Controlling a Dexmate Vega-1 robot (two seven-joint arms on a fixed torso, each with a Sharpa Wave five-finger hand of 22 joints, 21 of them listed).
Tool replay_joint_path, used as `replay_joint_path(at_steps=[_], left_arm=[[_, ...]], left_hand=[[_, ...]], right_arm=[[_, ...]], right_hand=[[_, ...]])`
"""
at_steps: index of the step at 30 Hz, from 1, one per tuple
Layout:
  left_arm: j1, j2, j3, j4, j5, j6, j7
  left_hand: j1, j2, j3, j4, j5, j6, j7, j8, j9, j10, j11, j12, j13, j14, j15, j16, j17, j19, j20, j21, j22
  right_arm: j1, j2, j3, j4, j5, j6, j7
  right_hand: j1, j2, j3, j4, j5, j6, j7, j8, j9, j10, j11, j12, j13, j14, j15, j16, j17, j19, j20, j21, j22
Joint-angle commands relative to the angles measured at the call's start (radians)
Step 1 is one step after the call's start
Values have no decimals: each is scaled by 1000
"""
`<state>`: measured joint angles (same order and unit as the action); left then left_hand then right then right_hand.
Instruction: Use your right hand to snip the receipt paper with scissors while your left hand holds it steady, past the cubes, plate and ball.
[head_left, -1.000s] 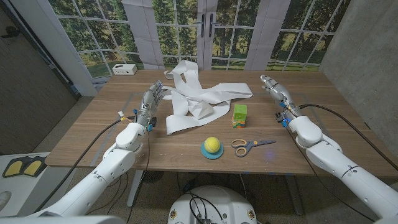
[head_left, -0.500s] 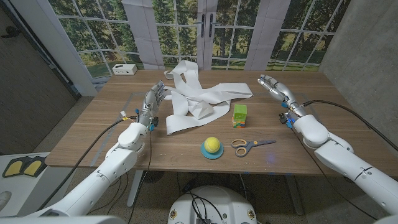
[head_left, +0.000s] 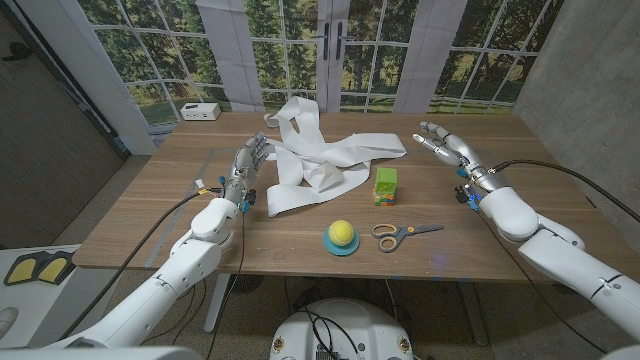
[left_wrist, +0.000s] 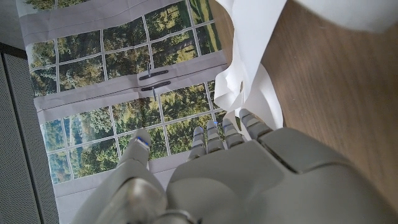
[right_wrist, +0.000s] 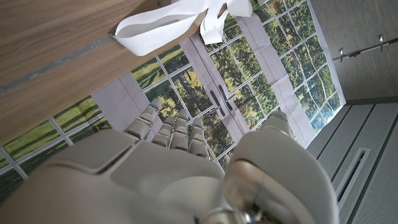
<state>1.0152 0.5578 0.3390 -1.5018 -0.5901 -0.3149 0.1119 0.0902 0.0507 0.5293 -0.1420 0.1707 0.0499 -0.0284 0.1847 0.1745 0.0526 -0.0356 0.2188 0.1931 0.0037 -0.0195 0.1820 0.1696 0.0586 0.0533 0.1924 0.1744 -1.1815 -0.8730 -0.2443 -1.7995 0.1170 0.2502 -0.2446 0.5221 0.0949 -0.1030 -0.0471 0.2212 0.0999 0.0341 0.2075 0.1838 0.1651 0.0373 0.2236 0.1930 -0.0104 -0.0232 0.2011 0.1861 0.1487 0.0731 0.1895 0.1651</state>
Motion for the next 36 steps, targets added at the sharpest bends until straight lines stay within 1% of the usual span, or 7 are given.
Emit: replay_joint_path(at_steps=[1, 4, 10, 17, 23, 26, 36], left_arm=[[0, 12, 5, -5, 3, 15, -9], [7, 9, 5, -6, 3, 13, -4], [10, 2, 6, 3, -4, 9, -3], [2, -8, 10, 18, -5, 3, -8], [11, -18, 8, 21, -9, -11, -3], [10, -19, 8, 26, -8, -16, -3], [2, -18, 6, 47, -14, -21, -19]], left_hand=[[8, -1, 8, -1, 3, 10, 0, 3, 2, 9, -1, 1, 3, 0, -8, 1, 5, 8, -6, 4, 3], [9, -1, 9, -1, 3, 11, -1, 3, 2, 10, -1, 0, 3, 0, -7, 0, 5, 9, -6, 4, 3], [9, 0, 9, -1, 3, 10, -1, 2, 2, 9, 0, 0, 3, 0, -7, 0, 5, 8, -6, 4, 3], [10, 1, 9, -1, 3, 10, 1, 2, 2, 10, 1, 0, 4, 0, -8, 0, 5, 9, -6, 4, 3], [10, 1, 10, -1, 3, 10, 0, 1, 2, 10, -1, -1, 4, 0, -7, 0, 5, 8, -5, 4, 3], [11, 1, 10, -1, 3, 10, 0, 1, 2, 9, 0, -1, 4, 0, -8, 0, 5, 8, -7, 4, 3], [11, 1, 10, -1, 3, 8, 0, 0, 2, 7, -2, -2, 4, -1, -7, 0, 5, 7, -6, 4, 3]], right_arm=[[-77, -37, 33, -61, -119, -18, -54], [-87, -50, 45, -76, -118, -27, -38], [-100, -75, 56, -103, -180, -46, -37], [-117, -80, 70, -117, -203, -54, -34], [-143, -88, 93, -131, -226, -57, -41], [-153, -92, 104, -137, -229, -57, -36], [-173, -104, 121, -172, -278, -83, -25]], right_hand=[[26, 1, 7, -16, -2, 4, -1, 0, 3, 22, -2, 10, 5, 8, -17, 5, 3, 13, 0, 2, 3], [35, 3, 11, -21, -3, 8, -2, 1, 3, 26, -3, 11, 6, 10, -18, 5, 3, 14, -2, 2, 3], [50, 10, 20, -29, -6, 12, -3, 2, 3, 30, -5, 10, 6, 14, -21, 6, 3, 17, -4, 2, 3], [64, 17, 28, -37, -10, 11, -3, 0, 3, 40, -6, 11, 7, 16, -20, 6, 3, 18, -4, 2, 4], [74, 19, 33, -43, -13, 9, -4, -2, 3, 53, -11, 14, 8, 17, -22, 5, 3, 19, -4, 1, 3], [86, 19, 39, -52, -18, -19, -5, -13, 3, 67, -12, 16, 9, 21, -21, 6, 2, 20, -3, 0, 3], [101, 19, 47, -62, -24, -9, 3, -8, 3, 85, -18, 18, 10, 32, -28, 8, 2, 27, -3, 2, 3]])
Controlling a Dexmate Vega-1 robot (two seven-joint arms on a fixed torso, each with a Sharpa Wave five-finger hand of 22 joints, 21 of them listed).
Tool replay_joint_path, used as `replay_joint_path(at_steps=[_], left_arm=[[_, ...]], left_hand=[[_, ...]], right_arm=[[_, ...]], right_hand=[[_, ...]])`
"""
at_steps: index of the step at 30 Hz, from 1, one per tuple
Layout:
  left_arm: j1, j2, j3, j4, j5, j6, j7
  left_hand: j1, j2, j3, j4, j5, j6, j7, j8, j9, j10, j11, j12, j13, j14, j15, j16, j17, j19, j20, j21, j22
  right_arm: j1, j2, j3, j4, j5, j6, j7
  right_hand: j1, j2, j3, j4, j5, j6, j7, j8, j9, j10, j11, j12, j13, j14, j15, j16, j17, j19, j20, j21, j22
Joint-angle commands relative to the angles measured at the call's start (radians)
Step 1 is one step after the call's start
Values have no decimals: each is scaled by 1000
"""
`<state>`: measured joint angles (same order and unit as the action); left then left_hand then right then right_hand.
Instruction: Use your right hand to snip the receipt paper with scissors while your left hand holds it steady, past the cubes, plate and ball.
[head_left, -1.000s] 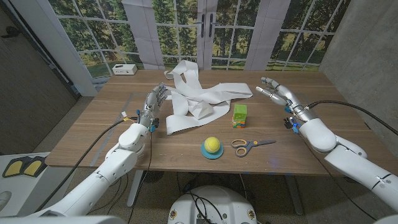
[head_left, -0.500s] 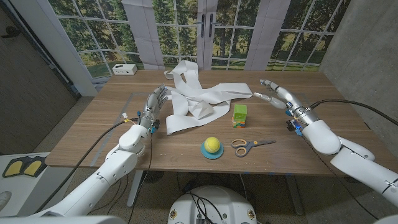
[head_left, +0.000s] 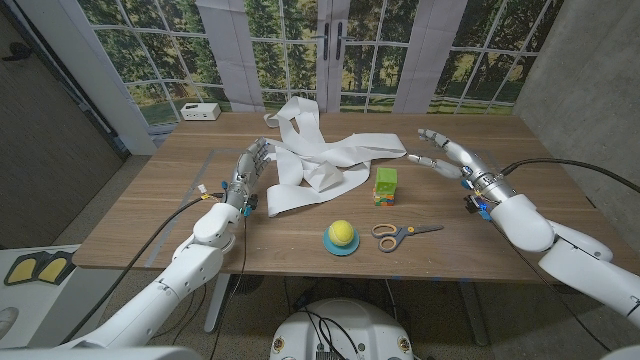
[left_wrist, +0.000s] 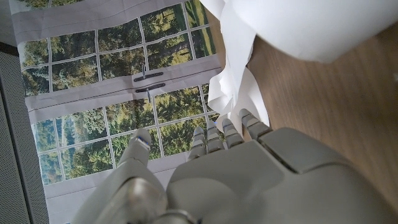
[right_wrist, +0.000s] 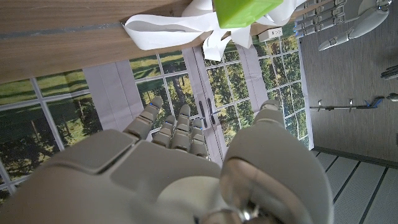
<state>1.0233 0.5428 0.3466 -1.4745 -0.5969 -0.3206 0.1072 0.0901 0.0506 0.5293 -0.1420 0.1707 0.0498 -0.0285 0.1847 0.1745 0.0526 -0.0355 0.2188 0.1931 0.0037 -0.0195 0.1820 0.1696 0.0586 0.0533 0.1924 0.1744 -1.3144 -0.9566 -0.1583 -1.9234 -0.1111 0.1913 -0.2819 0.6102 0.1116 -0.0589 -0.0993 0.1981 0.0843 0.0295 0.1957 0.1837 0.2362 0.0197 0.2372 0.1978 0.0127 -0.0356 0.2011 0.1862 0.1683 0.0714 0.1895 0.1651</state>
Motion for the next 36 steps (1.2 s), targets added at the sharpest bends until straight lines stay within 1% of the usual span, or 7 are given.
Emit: replay_joint_path(at_steps=[1, 13, 16, 20, 26, 31, 36], left_arm=[[-8, -3, -1, 21, -7, -15, -16], [4, -1, -2, -6, -3, -8, 3], [10, 3, -3, -14, -2, -4, 9], [15, 8, -8, -17, -3, -2, 12], [12, 22, -5, -16, 6, 7, 4], [10, 20, -6, -15, 5, 5, 5], [6, 26, -5, -20, 11, 12, 3]], left_hand=[[11, 1, 10, -1, 3, 8, 0, 0, 2, 7, -2, -2, 4, -2, -6, 0, 5, 8, -6, 4, 3], [11, 1, 9, 0, 3, 9, 0, 0, 2, 9, 0, -2, 4, -1, -7, 0, 5, 8, -8, 4, 3], [11, 1, 9, 0, 3, 10, 0, 0, 2, 10, 0, -2, 4, 0, -8, 0, 5, 8, -9, 4, 3], [11, 2, 9, 0, 3, 9, -1, 0, 2, 9, -1, -2, 4, -1, -7, 0, 5, 7, -8, 4, 3], [11, 2, 9, 0, 3, 6, 0, -1, 2, 9, 1, -3, 4, -3, -6, -1, 5, 7, -7, 3, 3], [11, 2, 9, 0, 3, 7, 0, -1, 2, 10, 1, -2, 4, -3, -7, -1, 5, 7, -7, 3, 3], [11, 2, 9, 0, 3, 8, 2, -1, 2, 11, 3, -2, 4, -2, -8, 0, 5, 6, -8, 3, 3]], right_arm=[[-42, -22, 38, -49, -52, -23, 14], [-80, -27, 68, -51, -55, 1, 36], [-86, -30, 77, -54, -63, 5, 40], [-96, -35, 88, -66, -83, -7, 46], [-120, -47, 104, -96, -139, -35, 48], [-126, -38, 115, -90, -111, -13, 67], [-134, -33, 129, -80, -99, 15, 77]], right_hand=[[14, 3, 3, -11, -1, 8, 9, 4, 3, 15, -1, 5, 5, 9, -15, 8, 2, 8, -1, 2, 3], [35, 4, 14, -24, -6, 20, 9, 8, 4, 46, -13, 10, 6, 17, -24, 9, 1, 9, -7, 1, 3], [39, 4, 16, -26, -6, 21, 5, 8, 4, 52, -21, 11, 7, 20, -24, 10, 1, 9, -7, 0, 3], [52, 4, 23, -33, -10, 35, 1, 13, 4, 90, -32, 20, 9, 30, -32, 13, 1, 10, -6, 0, 3], [56, 4, 26, -35, -11, 38, 2, 13, 4, 102, -26, 22, 10, 42, -31, 17, 2, 14, 0, 1, 4], [57, 4, 27, -36, -12, 38, 2, 12, 4, 103, -27, 21, 11, 43, -30, 17, 2, 14, 7, 0, 4], [60, 5, 30, -37, -12, 40, 0, 12, 4, 103, -30, 19, 12, 43, -31, 17, 3, 13, 4, 0, 4]])
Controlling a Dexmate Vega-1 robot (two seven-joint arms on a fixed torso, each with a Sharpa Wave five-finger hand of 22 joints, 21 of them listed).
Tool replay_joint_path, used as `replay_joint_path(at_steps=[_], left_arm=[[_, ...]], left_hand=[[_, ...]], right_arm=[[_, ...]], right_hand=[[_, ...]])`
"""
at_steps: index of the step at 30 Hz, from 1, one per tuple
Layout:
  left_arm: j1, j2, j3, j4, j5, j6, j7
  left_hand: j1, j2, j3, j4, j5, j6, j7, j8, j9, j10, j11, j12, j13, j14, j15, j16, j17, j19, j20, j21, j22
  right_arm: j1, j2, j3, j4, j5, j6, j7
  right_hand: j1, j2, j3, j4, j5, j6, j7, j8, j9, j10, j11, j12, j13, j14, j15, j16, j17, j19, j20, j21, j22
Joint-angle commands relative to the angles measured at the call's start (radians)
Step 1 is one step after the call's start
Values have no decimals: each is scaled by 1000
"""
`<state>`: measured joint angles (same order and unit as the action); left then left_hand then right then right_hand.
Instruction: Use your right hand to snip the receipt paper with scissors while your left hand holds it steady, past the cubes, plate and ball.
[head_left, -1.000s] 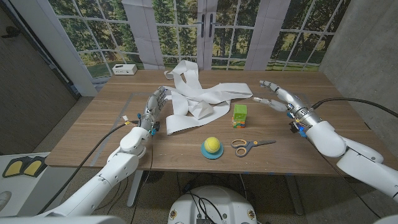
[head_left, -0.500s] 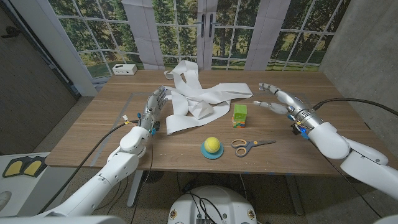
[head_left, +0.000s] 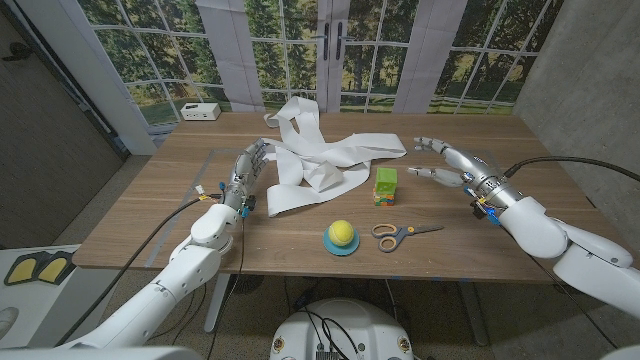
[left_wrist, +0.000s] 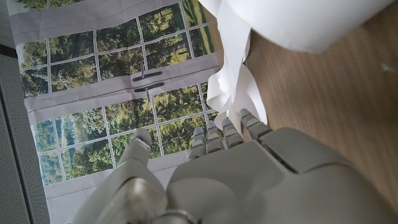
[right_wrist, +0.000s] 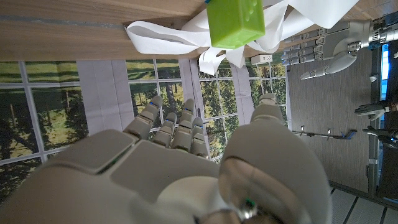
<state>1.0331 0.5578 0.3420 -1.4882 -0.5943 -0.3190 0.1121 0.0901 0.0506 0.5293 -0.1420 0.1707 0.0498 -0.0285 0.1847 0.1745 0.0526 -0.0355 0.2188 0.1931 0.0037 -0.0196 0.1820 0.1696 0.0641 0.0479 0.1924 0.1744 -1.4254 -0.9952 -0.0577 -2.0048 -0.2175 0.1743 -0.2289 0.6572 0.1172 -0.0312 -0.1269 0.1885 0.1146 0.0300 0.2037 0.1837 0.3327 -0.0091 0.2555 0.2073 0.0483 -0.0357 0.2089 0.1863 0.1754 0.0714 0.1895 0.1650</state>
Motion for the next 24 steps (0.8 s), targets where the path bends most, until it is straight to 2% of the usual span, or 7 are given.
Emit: replay_joint_path(at_steps=[1, 7, 17, 19, 24], left_arm=[[-5, 13, 0, -7, 9, 11, -3], [-5, 14, -2, -9, 9, 14, 0], [-4, 17, -4, -7, 6, 14, -2], [-5, 18, -4, -5, 7, 13, -4], [-7, 21, -3, -2, 7, 16, -8]], left_hand=[[11, 2, 9, 0, 3, 8, 3, 0, 2, 11, 2, -2, 4, -2, -8, 0, 5, 1, -2, 3, 3], [11, 3, 10, 0, 3, 10, 3, 0, 2, 11, 0, -2, 4, -2, -7, 0, 5, 1, -2, 3, 3], [12, 4, 10, 0, 3, 9, 3, 0, 2, 11, 0, -3, 4, -3, -6, -1, 5, 0, -3, 3, 3], [12, 4, 10, 0, 3, 9, 4, 0, 2, 11, 0, -3, 4, -3, -6, -1, 5, 1, -3, 3, 3], [12, 4, 10, 1, 3, 9, 3, -1, 2, 10, 0, -3, 4, -4, -6, -1, 5, 0, -3, 3, 3]], right_arm=[[-24, 5, 31, 2, 9, 33, 30], [-29, -2, 34, -12, -40, 19, 36], [-56, -4, 53, -44, -84, -6, 54], [-62, -6, 57, -52, -91, -15, 62], [-71, -12, 61, -73, -116, -40, 82]], right_hand=[[15, 1, 3, -10, -3, 12, -1, 5, 4, 8, -2, 1, 3, 8, -31, 9, 3, 6, 1, 0, 4], [38, 8, 18, -18, -4, 34, -4, 10, 4, 59, -30, 13, 6, 19, -44, 11, 3, 6, -7, -1, 4], [46, 8, 23, -20, -5, 26, -1, 6, 4, 63, -33, 10, 8, 31, -54, 15, 3, 8, -10, 0, 4], [47, 9, 26, -19, -6, 27, 0, 5, 4, 65, -29, 8, 9, 51, -65, 23, 4, 8, -11, 0, 4], [46, 9, 29, -15, -7, 30, 0, 4, 4, 70, -28, 5, 11, 73, -63, 32, 9, 40, -9, 11, 5]])
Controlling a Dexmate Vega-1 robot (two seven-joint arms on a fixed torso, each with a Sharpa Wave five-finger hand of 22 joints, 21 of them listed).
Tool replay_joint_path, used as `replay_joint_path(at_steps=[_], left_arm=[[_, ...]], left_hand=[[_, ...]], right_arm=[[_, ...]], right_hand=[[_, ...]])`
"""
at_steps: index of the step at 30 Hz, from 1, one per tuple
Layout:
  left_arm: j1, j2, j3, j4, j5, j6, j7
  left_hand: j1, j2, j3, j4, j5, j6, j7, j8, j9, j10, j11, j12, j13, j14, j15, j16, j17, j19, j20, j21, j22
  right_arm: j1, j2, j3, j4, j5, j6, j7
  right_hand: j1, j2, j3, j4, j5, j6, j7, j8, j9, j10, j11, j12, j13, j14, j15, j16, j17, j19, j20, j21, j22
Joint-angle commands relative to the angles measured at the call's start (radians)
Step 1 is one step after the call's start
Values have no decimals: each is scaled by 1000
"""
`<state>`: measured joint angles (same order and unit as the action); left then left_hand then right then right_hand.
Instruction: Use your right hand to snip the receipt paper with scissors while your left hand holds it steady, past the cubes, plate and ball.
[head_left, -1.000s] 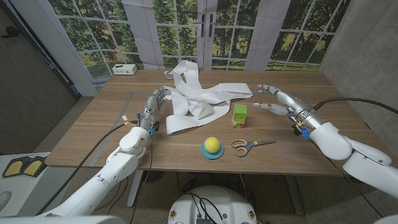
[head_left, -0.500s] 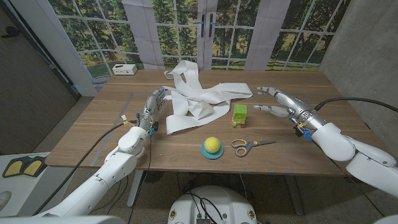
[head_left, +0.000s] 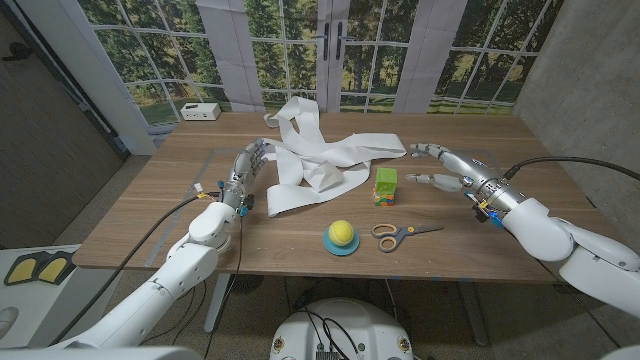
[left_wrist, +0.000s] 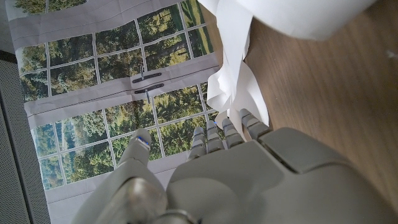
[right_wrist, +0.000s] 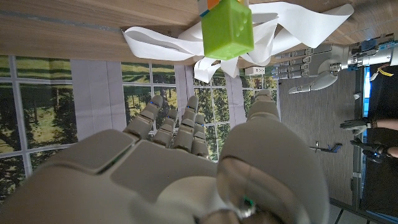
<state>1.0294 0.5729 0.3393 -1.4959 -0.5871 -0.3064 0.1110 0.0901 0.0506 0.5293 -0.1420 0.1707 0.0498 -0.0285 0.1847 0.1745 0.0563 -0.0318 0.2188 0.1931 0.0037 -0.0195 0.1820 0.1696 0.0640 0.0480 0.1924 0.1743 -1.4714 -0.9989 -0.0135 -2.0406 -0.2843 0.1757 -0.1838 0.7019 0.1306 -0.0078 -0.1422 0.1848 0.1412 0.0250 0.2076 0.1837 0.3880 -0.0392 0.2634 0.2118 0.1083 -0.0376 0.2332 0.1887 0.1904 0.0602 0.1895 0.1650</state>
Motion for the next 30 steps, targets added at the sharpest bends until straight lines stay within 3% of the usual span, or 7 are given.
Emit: replay_joint_path(at_steps=[1, 18, 30], left_arm=[[-3, 7, -1, 5, 0, 5, -7], [-6, 7, -4, 19, -5, 2, -12], [-6, -1, -5, 32, -10, -11, -16]], left_hand=[[12, 4, 10, 1, 3, 8, 3, -1, 2, 6, -4, -4, 4, -3, -6, -1, 5, 0, -3, 3, 3], [11, 4, 9, 1, 3, 4, 4, -2, 2, 2, -3, -6, 4, -8, -3, -2, 5, -2, -2, 2, 3], [10, 3, 9, 2, 3, 2, 4, -2, 2, 2, -4, -6, 3, -10, -3, -2, 5, -4, -1, 2, 3]], right_arm=[[-27, -8, 17, -39, -54, -43, 36], [-49, -10, 31, -65, -87, -69, 74], [-85, -4, 62, -90, -117, -93, 88]], right_hand=[[1, -5, 6, 0, -4, 17, 5, 5, 4, 18, -1, -3, 7, 13, -61, 8, 8, 27, 2, 11, 6], [10, -9, 13, -2, -4, 44, -6, 11, 4, 47, -10, 0, 9, 20, -74, 9, 10, 26, -9, 6, 6], [20, -11, 22, -3, -4, 93, -14, 22, 4, 102, -12, 13, 17, 53, -91, 21, 11, 37, -6, 7, 6]])
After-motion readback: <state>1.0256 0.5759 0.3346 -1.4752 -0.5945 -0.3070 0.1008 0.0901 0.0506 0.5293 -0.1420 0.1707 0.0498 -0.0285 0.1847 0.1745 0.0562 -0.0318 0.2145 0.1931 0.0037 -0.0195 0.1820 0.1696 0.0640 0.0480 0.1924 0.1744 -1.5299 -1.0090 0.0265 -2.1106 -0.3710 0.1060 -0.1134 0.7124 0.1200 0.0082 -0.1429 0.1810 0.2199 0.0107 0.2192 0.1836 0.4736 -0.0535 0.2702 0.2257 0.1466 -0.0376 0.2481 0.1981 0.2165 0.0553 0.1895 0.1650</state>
